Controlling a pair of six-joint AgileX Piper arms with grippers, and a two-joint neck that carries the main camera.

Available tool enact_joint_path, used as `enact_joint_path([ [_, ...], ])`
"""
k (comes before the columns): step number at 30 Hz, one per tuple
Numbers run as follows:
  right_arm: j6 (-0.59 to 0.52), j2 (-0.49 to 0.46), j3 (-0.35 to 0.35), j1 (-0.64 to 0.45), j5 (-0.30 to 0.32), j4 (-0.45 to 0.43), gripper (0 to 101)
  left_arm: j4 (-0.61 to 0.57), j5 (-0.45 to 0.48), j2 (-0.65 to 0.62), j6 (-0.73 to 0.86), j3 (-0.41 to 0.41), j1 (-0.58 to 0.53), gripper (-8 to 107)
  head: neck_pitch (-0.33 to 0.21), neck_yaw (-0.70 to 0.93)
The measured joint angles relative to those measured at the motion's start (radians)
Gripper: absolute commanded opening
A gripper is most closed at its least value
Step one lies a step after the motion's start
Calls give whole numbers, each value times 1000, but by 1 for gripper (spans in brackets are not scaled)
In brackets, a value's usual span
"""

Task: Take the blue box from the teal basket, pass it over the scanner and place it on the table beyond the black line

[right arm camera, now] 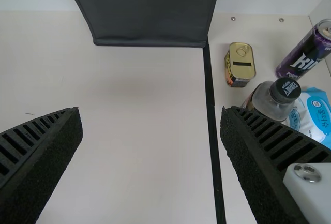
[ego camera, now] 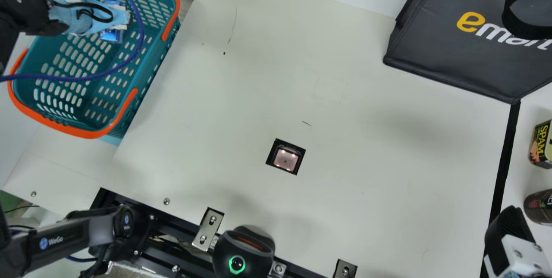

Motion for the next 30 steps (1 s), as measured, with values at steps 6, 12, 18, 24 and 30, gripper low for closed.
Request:
enact_joint_path([
  [6,0,0,0,0,1,0,95,44,13,-67,-76,41,-109,-8,0,0],
  [12,0,0,0,0,1,0,95,98,21,-114,-163,76,-230,-8,0,2],
  [18,0,0,0,0,1,0,95,149,30,-140,-254,105,-362,-8,0,0],
  [24,0,0,0,0,1,0,95,200,39,-160,-344,130,-501,-8,0,0],
  [30,0,0,0,0,1,0,95,246,47,-167,-445,150,-643,-8,0,0],
])
